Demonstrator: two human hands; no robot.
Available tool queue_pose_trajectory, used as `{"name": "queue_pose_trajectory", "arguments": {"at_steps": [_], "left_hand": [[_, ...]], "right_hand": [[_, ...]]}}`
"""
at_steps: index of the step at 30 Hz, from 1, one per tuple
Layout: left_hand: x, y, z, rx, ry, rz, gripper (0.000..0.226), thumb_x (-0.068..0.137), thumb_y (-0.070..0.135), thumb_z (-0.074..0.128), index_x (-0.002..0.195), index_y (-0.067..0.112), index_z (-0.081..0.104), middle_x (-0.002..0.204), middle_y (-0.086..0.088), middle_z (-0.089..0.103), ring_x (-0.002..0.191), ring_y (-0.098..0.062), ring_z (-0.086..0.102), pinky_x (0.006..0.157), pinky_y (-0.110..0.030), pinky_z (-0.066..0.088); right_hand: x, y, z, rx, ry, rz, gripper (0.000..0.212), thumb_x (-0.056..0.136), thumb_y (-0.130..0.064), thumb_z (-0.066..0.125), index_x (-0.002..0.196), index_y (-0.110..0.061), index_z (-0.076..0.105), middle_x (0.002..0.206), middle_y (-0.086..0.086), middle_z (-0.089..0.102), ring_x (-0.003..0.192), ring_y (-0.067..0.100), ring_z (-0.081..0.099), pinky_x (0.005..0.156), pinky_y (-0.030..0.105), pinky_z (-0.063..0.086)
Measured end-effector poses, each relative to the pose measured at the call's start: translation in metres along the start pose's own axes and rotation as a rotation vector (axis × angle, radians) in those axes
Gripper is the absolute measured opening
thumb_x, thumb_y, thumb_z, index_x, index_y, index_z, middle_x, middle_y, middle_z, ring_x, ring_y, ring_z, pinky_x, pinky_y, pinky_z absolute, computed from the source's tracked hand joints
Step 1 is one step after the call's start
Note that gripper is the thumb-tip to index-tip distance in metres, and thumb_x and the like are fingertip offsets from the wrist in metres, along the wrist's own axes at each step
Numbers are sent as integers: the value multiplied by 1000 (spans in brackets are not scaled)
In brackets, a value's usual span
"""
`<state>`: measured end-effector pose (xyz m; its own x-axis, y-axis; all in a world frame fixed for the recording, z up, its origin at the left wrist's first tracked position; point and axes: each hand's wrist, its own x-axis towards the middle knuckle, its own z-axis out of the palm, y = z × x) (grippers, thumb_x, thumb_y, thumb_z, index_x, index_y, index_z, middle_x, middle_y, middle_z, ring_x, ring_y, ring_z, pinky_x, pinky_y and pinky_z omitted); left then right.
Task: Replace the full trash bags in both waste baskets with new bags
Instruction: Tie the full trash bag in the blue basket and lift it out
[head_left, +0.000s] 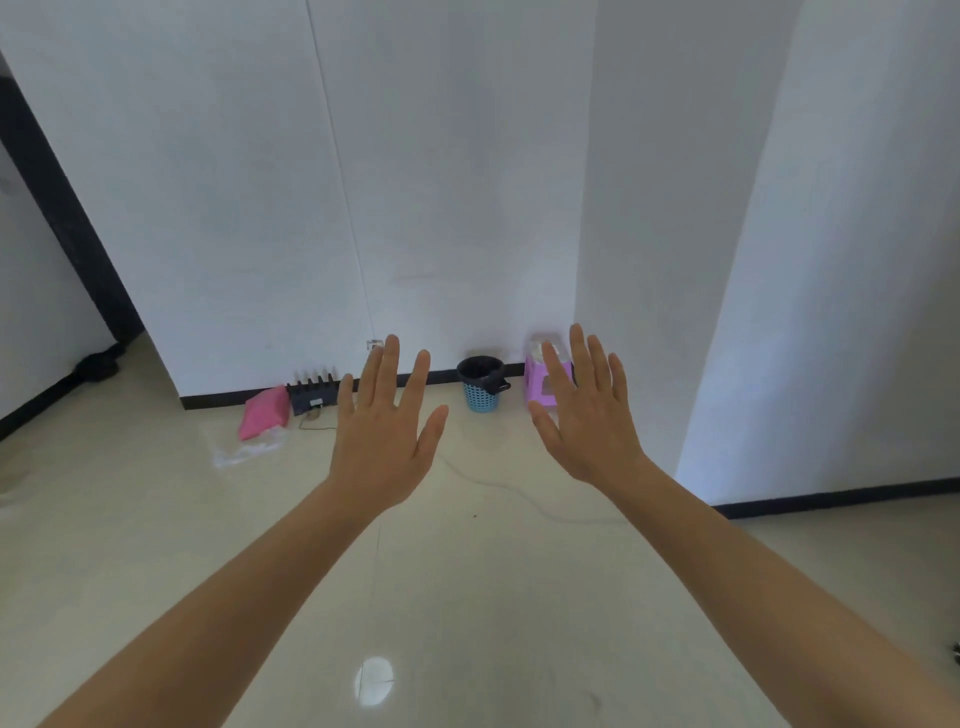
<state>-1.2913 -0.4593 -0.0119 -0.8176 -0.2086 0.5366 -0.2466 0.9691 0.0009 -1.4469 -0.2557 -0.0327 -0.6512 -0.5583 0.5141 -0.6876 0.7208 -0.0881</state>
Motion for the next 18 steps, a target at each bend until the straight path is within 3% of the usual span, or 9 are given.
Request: {"name": "queue_pose_trajectory", "arguments": {"at_steps": [12, 18], "left_hand": [[243, -187, 234, -26, -129, -110, 67, 99, 55, 20, 155, 17, 24, 163, -16, 12, 149, -35, 16, 114, -62, 26], [422, -259, 306, -30, -181, -101, 68, 99, 55, 18, 154, 16, 26, 162, -18, 16, 148, -37, 19, 113, -59, 26]], "right_hand": [[298, 25, 243, 31, -193, 20, 76, 101, -46, 43, 160, -18, 4, 166, 13, -11, 153, 33, -6, 123, 54, 10], [470, 48, 308, 29, -217, 55, 72, 103, -47, 38, 160, -17, 4, 165, 13, -15, 154, 32, -4, 124, 47, 11]]}}
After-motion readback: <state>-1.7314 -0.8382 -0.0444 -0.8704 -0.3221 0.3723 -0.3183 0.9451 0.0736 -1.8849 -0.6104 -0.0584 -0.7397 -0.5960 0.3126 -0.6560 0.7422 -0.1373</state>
